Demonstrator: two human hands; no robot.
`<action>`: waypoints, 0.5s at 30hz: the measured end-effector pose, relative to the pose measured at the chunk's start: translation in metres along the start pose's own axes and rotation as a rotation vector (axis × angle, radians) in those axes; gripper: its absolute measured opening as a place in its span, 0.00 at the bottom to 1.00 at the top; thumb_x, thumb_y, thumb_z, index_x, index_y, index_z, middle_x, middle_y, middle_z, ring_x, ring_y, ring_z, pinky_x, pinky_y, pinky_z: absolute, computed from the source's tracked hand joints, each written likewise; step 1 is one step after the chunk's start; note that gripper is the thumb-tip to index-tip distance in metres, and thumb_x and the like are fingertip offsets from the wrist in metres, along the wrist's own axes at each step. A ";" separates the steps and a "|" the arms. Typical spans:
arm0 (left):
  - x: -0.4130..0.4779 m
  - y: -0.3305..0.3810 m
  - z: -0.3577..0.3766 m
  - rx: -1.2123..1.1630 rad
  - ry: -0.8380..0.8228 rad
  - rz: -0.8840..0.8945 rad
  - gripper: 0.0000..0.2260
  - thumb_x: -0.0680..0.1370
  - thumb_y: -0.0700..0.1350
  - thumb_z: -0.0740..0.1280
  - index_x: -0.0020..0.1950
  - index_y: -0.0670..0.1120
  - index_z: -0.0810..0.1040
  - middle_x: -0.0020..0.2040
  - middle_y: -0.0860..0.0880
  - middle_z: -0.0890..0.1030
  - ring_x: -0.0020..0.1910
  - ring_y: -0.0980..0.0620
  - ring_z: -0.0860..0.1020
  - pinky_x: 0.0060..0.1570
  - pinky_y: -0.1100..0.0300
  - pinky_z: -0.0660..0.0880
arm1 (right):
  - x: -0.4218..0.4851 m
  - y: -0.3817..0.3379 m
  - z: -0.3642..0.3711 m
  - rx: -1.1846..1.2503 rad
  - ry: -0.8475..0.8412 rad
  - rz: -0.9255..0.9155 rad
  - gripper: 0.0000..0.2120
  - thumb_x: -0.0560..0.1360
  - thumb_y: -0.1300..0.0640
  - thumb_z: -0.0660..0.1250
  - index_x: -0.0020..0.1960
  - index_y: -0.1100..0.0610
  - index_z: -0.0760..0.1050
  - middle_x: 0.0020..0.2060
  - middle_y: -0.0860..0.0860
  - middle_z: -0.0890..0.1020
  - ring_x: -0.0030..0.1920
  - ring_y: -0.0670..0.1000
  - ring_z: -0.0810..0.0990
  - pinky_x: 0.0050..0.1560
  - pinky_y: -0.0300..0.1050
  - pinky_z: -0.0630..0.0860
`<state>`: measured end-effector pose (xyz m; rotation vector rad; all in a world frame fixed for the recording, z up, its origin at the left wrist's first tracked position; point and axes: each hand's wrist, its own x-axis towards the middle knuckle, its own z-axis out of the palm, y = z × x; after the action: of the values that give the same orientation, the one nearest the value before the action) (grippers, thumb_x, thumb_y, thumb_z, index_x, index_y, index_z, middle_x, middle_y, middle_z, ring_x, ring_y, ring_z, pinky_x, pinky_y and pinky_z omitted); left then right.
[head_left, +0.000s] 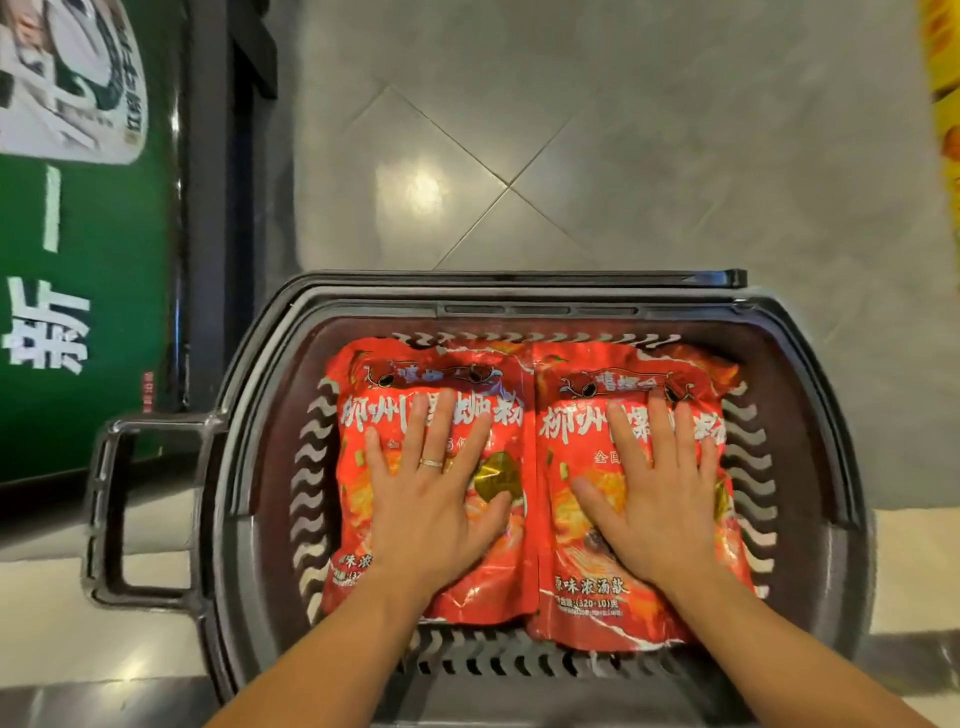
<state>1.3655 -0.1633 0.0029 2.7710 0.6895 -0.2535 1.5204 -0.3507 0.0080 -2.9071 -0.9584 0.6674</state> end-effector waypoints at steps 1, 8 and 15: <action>0.000 0.000 0.003 0.001 0.008 0.000 0.34 0.75 0.66 0.58 0.79 0.55 0.63 0.82 0.46 0.54 0.81 0.44 0.50 0.72 0.28 0.51 | 0.001 0.000 0.002 -0.004 0.000 0.005 0.38 0.75 0.25 0.42 0.79 0.44 0.51 0.79 0.59 0.57 0.79 0.63 0.50 0.74 0.70 0.52; 0.003 0.005 0.002 0.073 -0.114 -0.019 0.34 0.77 0.67 0.53 0.80 0.55 0.59 0.82 0.45 0.54 0.81 0.43 0.50 0.73 0.29 0.49 | 0.006 -0.001 0.002 -0.067 -0.062 0.015 0.38 0.76 0.26 0.41 0.80 0.44 0.50 0.78 0.58 0.60 0.78 0.64 0.54 0.74 0.68 0.53; 0.029 0.017 -0.085 0.044 -0.449 -0.072 0.32 0.81 0.66 0.50 0.82 0.57 0.46 0.83 0.49 0.43 0.81 0.47 0.40 0.76 0.35 0.44 | 0.004 -0.019 -0.061 -0.077 -0.276 0.035 0.37 0.78 0.31 0.48 0.80 0.44 0.40 0.81 0.55 0.46 0.80 0.61 0.42 0.76 0.67 0.41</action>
<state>1.4080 -0.1392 0.0804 2.5895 0.6672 -0.8807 1.5365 -0.3258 0.0647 -2.9572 -0.9760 1.0794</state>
